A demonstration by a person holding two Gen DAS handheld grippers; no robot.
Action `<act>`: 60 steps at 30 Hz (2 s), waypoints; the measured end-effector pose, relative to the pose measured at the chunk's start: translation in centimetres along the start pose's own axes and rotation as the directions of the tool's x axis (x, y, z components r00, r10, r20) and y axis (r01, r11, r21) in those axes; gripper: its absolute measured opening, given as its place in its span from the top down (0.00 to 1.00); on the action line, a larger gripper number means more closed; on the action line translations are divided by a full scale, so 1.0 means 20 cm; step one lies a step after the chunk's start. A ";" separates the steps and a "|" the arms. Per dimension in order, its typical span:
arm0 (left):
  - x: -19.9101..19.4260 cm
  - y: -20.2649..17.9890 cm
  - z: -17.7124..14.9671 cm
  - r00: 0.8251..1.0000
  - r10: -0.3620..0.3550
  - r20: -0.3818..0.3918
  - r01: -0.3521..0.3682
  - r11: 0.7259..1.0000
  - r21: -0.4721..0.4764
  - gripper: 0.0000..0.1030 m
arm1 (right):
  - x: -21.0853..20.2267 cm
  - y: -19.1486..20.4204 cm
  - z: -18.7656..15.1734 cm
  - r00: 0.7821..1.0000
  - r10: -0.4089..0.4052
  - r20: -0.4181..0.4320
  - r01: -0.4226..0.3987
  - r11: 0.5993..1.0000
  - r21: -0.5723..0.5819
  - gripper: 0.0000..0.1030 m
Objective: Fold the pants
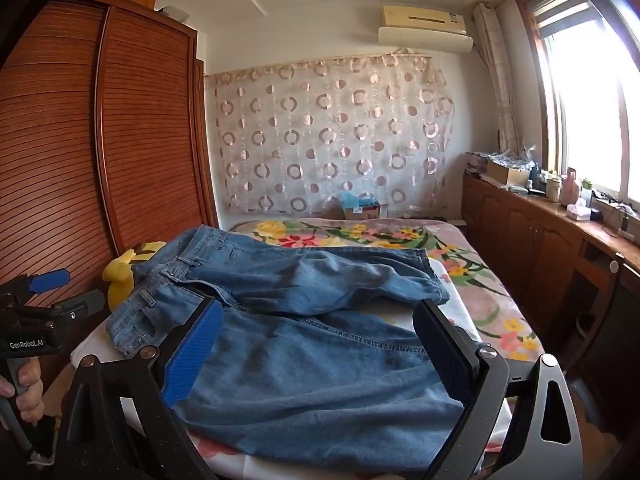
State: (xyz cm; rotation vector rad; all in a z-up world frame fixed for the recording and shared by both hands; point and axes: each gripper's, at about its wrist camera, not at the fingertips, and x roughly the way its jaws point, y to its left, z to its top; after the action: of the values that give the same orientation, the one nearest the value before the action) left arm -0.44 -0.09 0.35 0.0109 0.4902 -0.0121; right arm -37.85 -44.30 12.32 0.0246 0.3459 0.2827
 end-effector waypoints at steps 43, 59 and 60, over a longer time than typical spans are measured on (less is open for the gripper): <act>-0.03 0.00 0.03 1.000 0.000 0.005 0.000 1.000 0.004 0.00 | -0.01 0.00 0.00 1.000 0.004 0.010 -0.004 1.000 -0.003 0.06; -0.05 0.00 0.04 1.000 -0.007 0.010 0.007 1.000 0.002 0.00 | -0.01 0.00 0.00 1.000 0.005 0.013 -0.005 1.000 -0.004 0.06; -0.05 0.00 0.04 1.000 -0.007 0.009 0.007 1.000 0.002 0.00 | -0.01 0.00 0.00 1.000 0.005 0.013 -0.005 1.000 -0.005 0.06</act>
State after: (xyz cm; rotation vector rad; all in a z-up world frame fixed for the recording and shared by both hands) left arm -0.98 -0.19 1.56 0.0108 0.4815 -0.0194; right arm -38.09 -44.30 12.37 0.0228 0.3321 0.2885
